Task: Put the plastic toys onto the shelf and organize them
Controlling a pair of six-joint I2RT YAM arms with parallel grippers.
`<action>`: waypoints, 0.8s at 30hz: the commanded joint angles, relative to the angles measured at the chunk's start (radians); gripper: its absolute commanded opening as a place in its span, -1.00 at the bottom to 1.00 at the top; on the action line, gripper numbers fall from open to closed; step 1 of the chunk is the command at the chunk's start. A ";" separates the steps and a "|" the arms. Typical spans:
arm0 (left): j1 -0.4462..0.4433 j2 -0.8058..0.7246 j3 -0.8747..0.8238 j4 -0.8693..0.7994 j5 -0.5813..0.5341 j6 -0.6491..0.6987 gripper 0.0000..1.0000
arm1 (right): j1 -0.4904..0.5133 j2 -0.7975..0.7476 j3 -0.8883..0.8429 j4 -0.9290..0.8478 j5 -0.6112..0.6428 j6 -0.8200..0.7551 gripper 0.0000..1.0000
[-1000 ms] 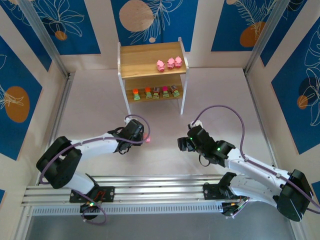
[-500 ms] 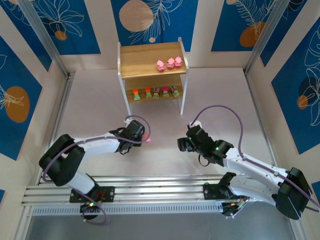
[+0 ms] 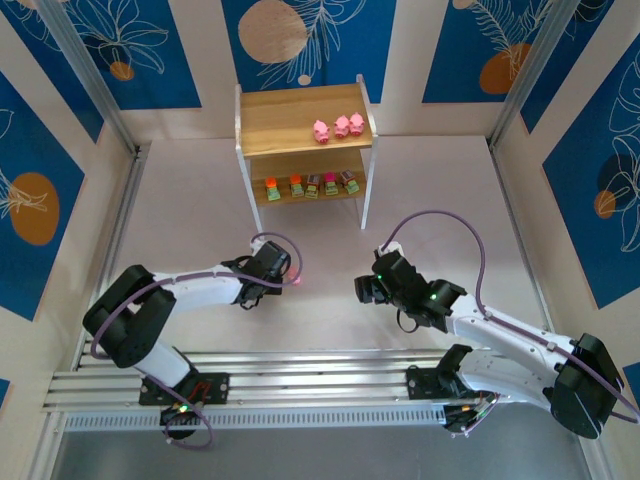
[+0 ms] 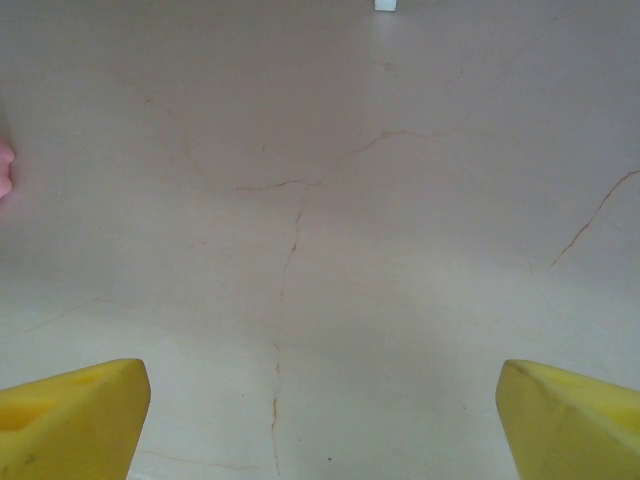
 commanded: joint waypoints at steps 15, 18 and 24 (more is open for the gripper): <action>-0.031 -0.140 0.088 -0.139 -0.058 0.046 -0.43 | 0.012 -0.010 -0.003 0.023 0.016 0.007 0.79; -0.041 -0.167 0.123 -0.186 -0.072 0.052 -0.43 | 0.016 -0.013 -0.004 0.024 0.020 0.008 0.80; -0.066 -0.212 0.211 -0.274 -0.104 0.063 -0.43 | 0.018 -0.023 -0.011 0.026 0.024 0.008 0.80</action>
